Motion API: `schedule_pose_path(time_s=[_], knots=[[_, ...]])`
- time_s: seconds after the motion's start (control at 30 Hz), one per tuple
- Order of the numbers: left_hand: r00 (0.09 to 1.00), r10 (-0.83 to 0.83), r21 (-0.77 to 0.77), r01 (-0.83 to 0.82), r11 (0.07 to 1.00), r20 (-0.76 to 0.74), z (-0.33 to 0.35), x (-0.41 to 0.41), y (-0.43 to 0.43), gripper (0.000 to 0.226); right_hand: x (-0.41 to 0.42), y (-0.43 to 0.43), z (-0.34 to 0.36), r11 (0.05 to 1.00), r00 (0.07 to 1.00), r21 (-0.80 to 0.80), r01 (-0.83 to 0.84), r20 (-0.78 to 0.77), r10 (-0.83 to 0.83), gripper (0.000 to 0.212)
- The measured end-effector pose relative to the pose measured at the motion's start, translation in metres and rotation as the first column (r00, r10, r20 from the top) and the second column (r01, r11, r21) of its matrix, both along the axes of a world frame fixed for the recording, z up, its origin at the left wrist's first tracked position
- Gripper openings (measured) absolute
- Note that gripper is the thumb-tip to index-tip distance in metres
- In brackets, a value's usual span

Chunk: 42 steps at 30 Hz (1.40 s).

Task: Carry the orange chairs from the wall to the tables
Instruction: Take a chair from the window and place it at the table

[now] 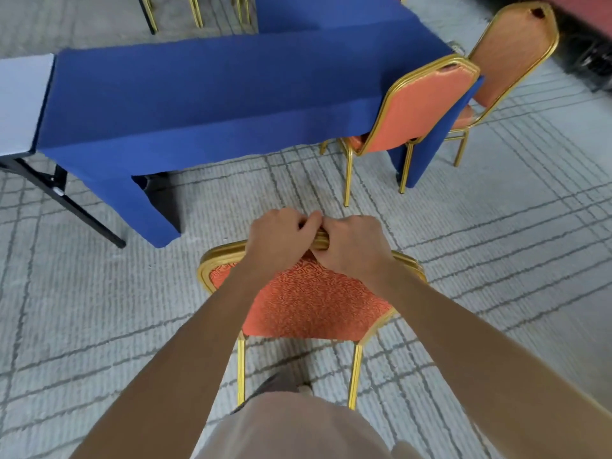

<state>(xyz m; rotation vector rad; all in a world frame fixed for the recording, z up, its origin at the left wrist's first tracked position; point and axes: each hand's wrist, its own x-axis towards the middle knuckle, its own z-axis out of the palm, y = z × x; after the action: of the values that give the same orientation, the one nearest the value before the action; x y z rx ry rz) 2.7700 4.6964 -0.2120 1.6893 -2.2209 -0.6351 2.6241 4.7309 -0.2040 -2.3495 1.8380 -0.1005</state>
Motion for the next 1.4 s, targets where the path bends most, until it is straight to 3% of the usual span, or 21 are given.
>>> schedule_pose_path(time_s=[0.27, 0.43, 0.57, 0.67, 0.8, 1.17, 1.4], knots=[[0.997, -0.043, 0.051, 0.046, 0.998, -0.069, 0.005, -0.011, -0.083, 0.061, -0.022, -0.087, 0.007, 1.000, 1.000, 0.008, -0.003, -0.005, 0.003, 0.028], [0.999, -0.031, -0.089, 0.030, 0.996, -0.009, 0.007, -0.039, -0.148, 0.056, -0.043, -0.157, 0.008, 0.998, 0.999, 0.034, 0.048, -0.025, -0.047, 0.027], [0.973, -0.165, -0.090, 0.180, 0.979, 0.159, 0.002, -0.047, -0.201, 0.039, -0.056, -0.208, 0.003, 0.996, 0.999, 0.081, 0.041, -0.017, -0.039, 0.032], [0.962, -0.173, -0.003, 0.178, 0.984, 0.212, -0.004, -0.062, -0.261, 0.060, -0.069, -0.260, 0.008, 0.991, 1.000, 0.132, 0.023, 0.003, -0.024, 0.033], [0.854, -0.342, -0.073, 0.399, 0.914, 0.394, 0.001, -0.075, -0.314, 0.027, -0.081, -0.319, 0.012, 0.977, 0.999, 0.211, 0.003, -0.052, 0.008, 0.031], [0.848, -0.237, -0.303, 0.410, 0.860, 0.474, 0.043, -0.075, -0.387, 0.013, -0.084, -0.408, 0.062, 0.982, 0.972, 0.157, -0.102, -0.193, 0.131, 0.035], [0.849, -0.253, -0.271, 0.408, 0.872, 0.465, 0.015, -0.085, -0.402, 0.024, -0.087, -0.420, 0.051, 0.961, 0.924, 0.215, -0.171, -0.302, 0.233, 0.030]])
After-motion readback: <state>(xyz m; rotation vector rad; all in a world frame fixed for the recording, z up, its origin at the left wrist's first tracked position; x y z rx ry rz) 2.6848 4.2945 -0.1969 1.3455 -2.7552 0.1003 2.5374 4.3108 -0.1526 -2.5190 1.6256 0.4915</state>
